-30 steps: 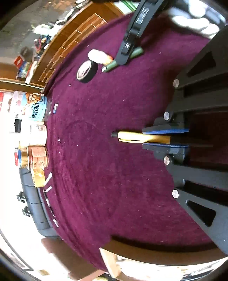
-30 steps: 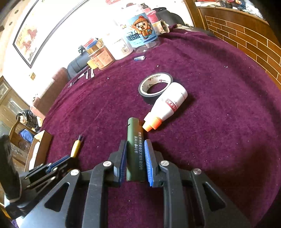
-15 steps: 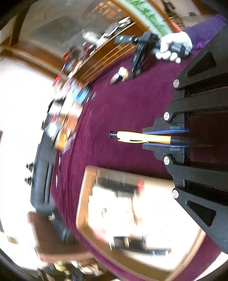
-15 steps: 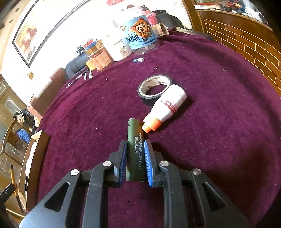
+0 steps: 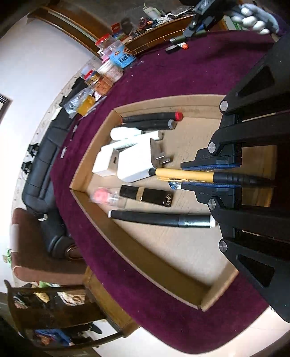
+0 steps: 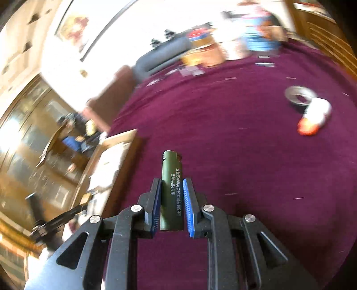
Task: Organize rigid objects
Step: 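Carry the yellow pen and green lighter into the box and release both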
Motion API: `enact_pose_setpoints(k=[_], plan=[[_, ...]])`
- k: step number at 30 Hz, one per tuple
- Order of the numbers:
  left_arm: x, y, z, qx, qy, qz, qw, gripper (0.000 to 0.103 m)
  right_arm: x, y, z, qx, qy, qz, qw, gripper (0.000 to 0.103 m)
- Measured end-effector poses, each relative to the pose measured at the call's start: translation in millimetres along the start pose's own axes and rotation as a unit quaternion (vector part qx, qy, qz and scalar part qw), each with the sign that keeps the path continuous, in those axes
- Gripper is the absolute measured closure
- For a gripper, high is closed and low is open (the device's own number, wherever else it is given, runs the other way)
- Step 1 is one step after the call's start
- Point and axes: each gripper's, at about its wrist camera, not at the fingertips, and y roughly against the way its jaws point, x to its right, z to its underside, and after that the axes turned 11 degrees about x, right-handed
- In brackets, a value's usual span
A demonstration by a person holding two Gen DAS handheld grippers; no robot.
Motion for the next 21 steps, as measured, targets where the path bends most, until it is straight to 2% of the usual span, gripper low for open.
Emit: enact_pose_setpoints(k=[4,8,11,13,14,18,21], plan=[[5,-9,5,-0.012,-0.007,0.007,0.9999,0.096,-54,-36,14,-0.051,0.013,-0.057,0.997,0.086],[8,-16,0,-0.012,-0.007,0.015,0.9998,0.096,-102,-80,33,-0.099,0.038,-0.078,0.991,0.085],[4,-18,-2,-0.017,0.006,0.028,0.9995,0.094,-130,-113,47,-0.130,0.066,-0.071,0.987,0.085],[-3,-15,-3,-0.021,0.021,0.033,0.9990,0.086,-142,-131,58,-0.146,0.089,-0.052,0.984,0.085],[-5,-11,-3,-0.016,0.024,0.037,0.9989,0.086,-148,-139,64,-0.152,0.103,-0.039,0.982,0.085],[-9,12,-4,0.009,0.011,0.027,0.9995,0.070,-161,-150,81,-0.155,0.156,0.006,0.976,0.085],[-10,22,-4,0.021,0.010,0.026,0.9994,0.067,-159,-152,84,-0.151,0.164,0.015,0.975,0.085]])
